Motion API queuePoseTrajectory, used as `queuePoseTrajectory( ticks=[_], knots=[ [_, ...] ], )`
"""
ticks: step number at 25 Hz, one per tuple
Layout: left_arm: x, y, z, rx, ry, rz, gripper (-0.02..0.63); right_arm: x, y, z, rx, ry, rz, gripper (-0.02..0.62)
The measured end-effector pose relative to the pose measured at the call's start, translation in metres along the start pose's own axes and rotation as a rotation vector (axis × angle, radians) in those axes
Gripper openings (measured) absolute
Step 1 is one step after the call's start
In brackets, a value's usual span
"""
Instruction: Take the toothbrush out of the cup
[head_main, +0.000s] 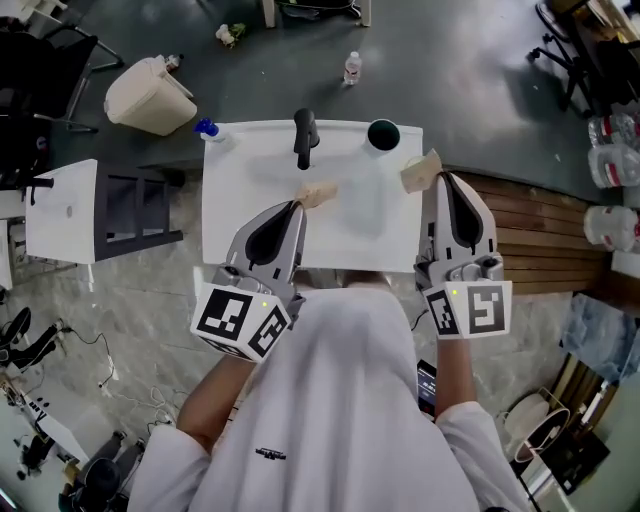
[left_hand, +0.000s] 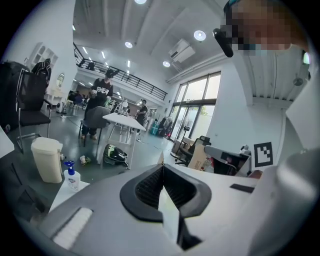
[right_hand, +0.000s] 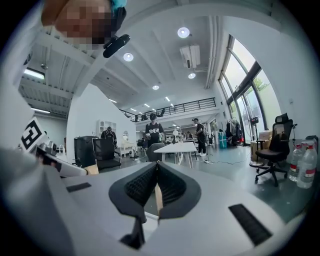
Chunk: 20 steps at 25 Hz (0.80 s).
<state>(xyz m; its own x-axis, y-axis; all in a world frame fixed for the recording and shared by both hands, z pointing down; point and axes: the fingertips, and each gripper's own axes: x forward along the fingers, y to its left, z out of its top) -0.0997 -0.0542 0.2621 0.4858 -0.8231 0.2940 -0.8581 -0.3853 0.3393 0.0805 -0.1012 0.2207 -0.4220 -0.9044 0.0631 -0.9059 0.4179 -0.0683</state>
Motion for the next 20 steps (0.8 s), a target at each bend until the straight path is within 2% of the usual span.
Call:
queuePoseTrajectory(
  ticks=[12,20],
  knots=[
    [0.037,0.02,0.004,-0.019,0.006,0.057,0.005,0.079,-0.019,-0.018,0.004,-0.004,0.039,0.006],
    [0.058,0.031,-0.004,-0.043,0.017,0.091,0.006,0.109,-0.034,-0.041,-0.009,0.005,0.043,0.006]
  ],
)
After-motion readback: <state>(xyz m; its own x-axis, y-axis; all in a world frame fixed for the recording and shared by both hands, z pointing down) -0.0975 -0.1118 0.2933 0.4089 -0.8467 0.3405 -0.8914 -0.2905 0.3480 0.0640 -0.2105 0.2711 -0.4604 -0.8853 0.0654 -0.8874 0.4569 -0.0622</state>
